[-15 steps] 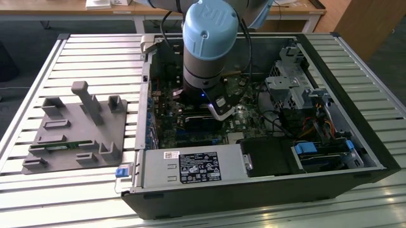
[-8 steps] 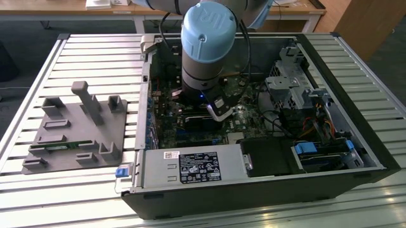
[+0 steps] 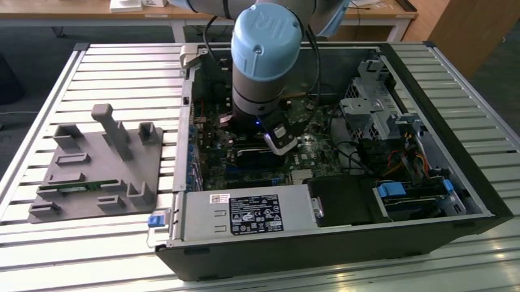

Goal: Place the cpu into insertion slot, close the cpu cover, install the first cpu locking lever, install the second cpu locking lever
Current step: 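Install the second cpu locking lever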

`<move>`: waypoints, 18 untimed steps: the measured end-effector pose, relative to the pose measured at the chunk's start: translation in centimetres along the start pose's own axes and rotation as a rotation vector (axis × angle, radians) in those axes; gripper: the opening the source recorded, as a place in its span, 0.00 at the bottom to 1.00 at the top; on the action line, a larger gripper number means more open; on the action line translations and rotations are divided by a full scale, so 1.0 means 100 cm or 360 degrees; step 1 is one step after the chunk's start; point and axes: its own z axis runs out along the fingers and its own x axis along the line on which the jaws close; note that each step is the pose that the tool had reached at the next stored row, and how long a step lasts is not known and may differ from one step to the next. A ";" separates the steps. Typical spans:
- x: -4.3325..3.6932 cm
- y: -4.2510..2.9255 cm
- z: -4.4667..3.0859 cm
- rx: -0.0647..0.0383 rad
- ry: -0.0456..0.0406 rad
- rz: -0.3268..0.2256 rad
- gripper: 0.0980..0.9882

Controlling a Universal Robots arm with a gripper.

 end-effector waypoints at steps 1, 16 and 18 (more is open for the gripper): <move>0.0001 0.0008 -0.0021 -0.0001 0.0000 0.0000 0.01; 0.0003 0.0154 -0.0425 0.0001 0.0001 0.0000 0.01; 0.0004 0.0168 -0.0464 0.0001 0.0001 0.0000 0.01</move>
